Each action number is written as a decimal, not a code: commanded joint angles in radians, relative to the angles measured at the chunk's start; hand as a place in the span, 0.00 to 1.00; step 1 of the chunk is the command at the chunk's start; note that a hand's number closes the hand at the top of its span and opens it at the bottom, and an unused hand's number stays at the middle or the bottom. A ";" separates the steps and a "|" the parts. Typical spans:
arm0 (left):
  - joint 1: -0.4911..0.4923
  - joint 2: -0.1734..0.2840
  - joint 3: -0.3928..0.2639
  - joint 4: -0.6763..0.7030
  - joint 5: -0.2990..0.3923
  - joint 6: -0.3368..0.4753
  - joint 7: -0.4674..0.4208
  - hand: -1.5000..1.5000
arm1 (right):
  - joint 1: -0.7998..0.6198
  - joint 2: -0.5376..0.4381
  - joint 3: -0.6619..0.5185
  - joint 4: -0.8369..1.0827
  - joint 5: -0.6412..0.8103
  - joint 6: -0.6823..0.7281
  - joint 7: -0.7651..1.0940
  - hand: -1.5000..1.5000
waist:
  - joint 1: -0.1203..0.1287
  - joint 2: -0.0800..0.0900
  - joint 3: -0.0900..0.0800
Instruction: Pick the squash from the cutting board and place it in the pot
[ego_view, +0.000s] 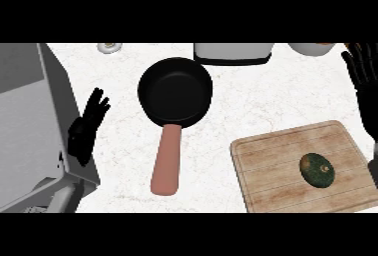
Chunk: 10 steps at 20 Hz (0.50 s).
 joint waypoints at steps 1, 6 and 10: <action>0.018 -0.013 -0.005 0.000 0.013 -0.048 -0.023 0.50 | 0.050 -0.014 0.032 -0.076 0.032 0.030 0.062 1.00 | 0.014 0.018 0.018; 0.071 -0.007 -0.058 0.063 0.027 -0.193 -0.004 0.50 | 0.281 -0.095 0.197 -0.032 0.030 0.308 -0.024 1.00 | -0.005 0.024 0.020; 0.146 0.009 -0.021 0.065 0.063 -0.257 -0.028 0.50 | 0.316 -0.037 0.001 -0.057 0.291 -0.135 -0.292 0.00 | -0.038 0.009 0.023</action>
